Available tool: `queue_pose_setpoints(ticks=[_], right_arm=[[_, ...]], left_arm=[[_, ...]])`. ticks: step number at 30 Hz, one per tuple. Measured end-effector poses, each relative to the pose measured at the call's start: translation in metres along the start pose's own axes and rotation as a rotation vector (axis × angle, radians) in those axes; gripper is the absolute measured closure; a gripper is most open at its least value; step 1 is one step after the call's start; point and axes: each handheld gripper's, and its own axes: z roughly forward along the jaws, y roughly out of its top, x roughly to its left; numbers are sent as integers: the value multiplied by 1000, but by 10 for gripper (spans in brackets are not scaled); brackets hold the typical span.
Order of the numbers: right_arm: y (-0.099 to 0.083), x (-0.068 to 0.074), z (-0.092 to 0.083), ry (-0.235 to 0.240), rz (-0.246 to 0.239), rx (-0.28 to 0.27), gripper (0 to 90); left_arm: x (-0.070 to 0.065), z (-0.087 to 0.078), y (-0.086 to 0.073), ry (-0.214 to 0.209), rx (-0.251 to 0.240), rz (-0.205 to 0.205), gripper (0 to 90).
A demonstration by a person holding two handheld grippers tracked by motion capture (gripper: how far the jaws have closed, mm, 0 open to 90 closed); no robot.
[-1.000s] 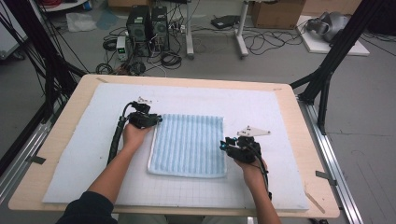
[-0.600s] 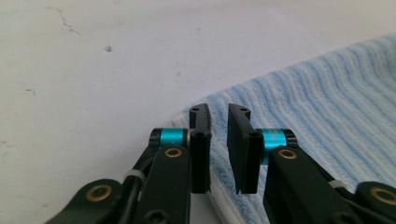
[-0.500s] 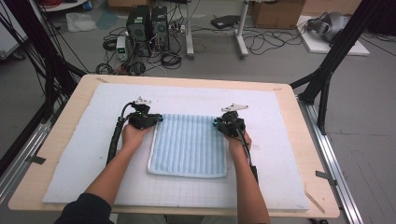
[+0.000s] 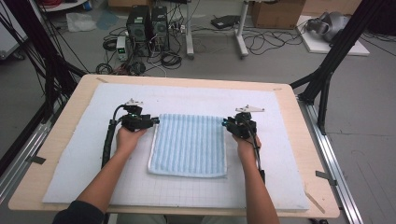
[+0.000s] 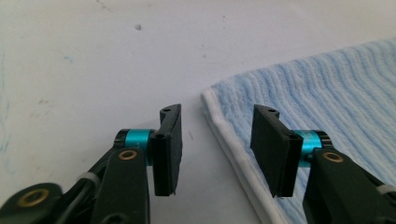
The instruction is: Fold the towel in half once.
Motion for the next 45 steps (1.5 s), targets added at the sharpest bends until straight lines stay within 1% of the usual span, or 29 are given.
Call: queue_pose_setpoints(ticks=[1,3,5,7,8,9,11,12,14,16,17,18,19,20,22,23,25,26,27,28,29,30,32,34,36,39,43,44,45], right_arm=[[-2,0,-4,8,-1,0,697],[-4,3,-12,16,-3,30,666],[-7,7,-20,31,-12,0,654],[-12,11,-26,44,-19,3,651],[-15,13,-28,48,-24,12,651],[-18,15,-30,57,-33,24,655],[-24,20,-33,83,-54,53,656],[-28,22,-34,89,-58,63,656],[-36,27,-35,107,-54,90,645],[-44,31,-36,114,-48,110,628],[-48,32,-35,109,-53,120,623],[-51,34,-35,104,-60,133,618],[-54,34,-34,103,-71,140,612],[-55,35,-34,96,-67,136,613],[-56,38,-34,79,-80,132,625],[-56,40,-35,68,-80,137,637],[-56,40,-35,65,-62,140,678],[-56,40,-35,60,-63,141,704],[-56,40,-35,65,-65,142,778],[-56,42,-35,90,-69,150,836],[-56,45,-35,74,-101,153,847],[-55,48,-35,62,-130,156,851],[-54,47,-35,64,-123,159,856],[-54,45,-36,69,-112,163,861],[-54,44,-37,58,-125,164,862],[-54,41,-39,54,-126,169,861],[-55,42,-43,48,-131,175,861],[-55,42,-44,56,-134,176,859],[-55,42,-45,59,-133,174,831]], left_arm=[[0,-4,-2,-2,-3,5,526],[-1,-9,-8,-27,-13,8,525],[-3,-13,-13,-54,-7,7,519],[-5,-17,-18,-83,7,13,519],[-7,-19,-19,-87,29,25,519],[-9,-20,-21,-97,37,27,520],[-14,-24,-25,-115,35,33,531],[-16,-25,-27,-120,46,44,550],[-20,-25,-29,-122,79,52,563],[-23,-24,-33,-144,102,50,577],[-25,-24,-35,-140,104,70,587],[-27,-25,-37,-131,89,83,584],[-28,-25,-39,-127,79,91,593],[-28,-25,-41,-119,69,95,604],[-30,-27,-45,-100,53,113,672],[-31,-27,-45,-96,56,110,728],[-32,-28,-46,-104,63,114,822],[-34,-28,-47,-95,54,108,847],[-36,-28,-48,-88,57,112,854],[-37,-28,-48,-87,54,108,858],[-37,-29,-49,-87,53,96,861],[-37,-29,-49,-86,53,85,862],[-38,-31,-51,-97,54,55,865],[-40,-33,-54,-109,56,51,865],[-43,-35,-56,-116,58,51,865],[-45,-37,-58,-122,56,58,864],[-43,-38,-58,-142,44,47,859],[-42,-39,-58,-150,39,45,853],[-41,-40,-59,-163,27,42,836]])
